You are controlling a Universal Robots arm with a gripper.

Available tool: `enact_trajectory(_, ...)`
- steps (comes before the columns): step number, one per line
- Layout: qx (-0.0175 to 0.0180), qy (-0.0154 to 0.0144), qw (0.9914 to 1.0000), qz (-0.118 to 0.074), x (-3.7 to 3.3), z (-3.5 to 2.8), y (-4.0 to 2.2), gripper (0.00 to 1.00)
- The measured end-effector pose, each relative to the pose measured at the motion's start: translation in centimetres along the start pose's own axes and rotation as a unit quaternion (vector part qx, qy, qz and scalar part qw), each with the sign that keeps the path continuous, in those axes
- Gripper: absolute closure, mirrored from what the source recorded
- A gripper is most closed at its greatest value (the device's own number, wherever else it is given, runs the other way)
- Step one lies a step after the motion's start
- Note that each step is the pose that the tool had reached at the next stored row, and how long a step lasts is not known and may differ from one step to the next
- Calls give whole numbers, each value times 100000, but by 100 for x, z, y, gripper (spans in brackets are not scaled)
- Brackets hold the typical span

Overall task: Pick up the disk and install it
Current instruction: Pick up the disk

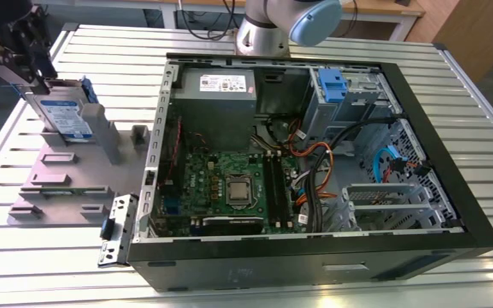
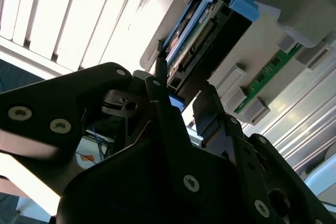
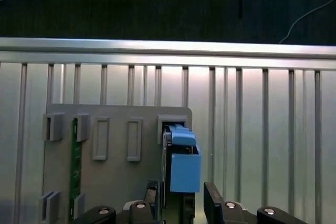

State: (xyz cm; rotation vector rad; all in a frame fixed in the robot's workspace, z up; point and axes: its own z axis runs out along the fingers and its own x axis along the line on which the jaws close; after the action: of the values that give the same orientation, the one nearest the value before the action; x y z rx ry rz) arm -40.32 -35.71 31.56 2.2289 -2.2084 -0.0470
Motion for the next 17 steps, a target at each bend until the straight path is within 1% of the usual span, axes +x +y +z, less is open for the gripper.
enact_trajectory(10,-16,18,99998,-696,0,35,15,53)
enact_trajectory(17,-15,17,99997,-755,0,47,15,53)
